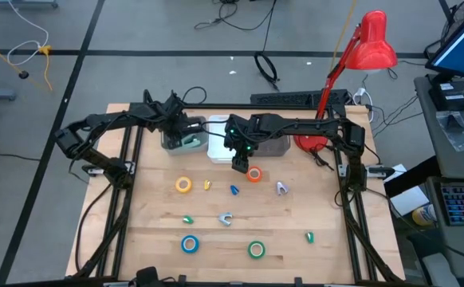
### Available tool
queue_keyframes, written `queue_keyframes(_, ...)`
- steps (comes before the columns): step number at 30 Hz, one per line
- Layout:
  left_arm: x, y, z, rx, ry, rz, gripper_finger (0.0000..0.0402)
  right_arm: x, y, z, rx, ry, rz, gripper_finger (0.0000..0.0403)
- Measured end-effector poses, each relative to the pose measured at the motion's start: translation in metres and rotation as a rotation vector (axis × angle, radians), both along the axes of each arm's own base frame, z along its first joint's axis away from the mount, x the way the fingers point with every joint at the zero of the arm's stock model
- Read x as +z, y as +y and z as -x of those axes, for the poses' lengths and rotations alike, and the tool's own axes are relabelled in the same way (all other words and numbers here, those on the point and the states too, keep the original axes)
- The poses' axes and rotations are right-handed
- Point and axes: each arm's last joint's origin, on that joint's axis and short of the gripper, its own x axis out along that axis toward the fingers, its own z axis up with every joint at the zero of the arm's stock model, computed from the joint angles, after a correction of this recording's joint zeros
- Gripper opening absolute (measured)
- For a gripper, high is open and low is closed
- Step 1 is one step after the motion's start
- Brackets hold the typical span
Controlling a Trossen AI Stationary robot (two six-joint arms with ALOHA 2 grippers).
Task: Pick and place Stapler, Stapler remover, tape
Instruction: Put the black stapler into the gray bin
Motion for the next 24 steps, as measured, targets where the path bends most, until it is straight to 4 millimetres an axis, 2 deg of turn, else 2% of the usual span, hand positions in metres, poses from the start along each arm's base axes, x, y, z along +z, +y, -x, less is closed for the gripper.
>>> queue_keyframes(16, 0.0019, -0.0029, -0.003, 0.075, 0.016, -0.049, 0.0213, 0.0, 0.0, 0.0, 0.006, -0.002, 0.003, 0.0228)
queue_keyframes(24, 0.0023, -0.0035, -0.0038, 0.114, 0.035, -0.085, 0.0215, 0.0, 0.0, 0.0, 0.009, -0.002, 0.005, 0.0228)
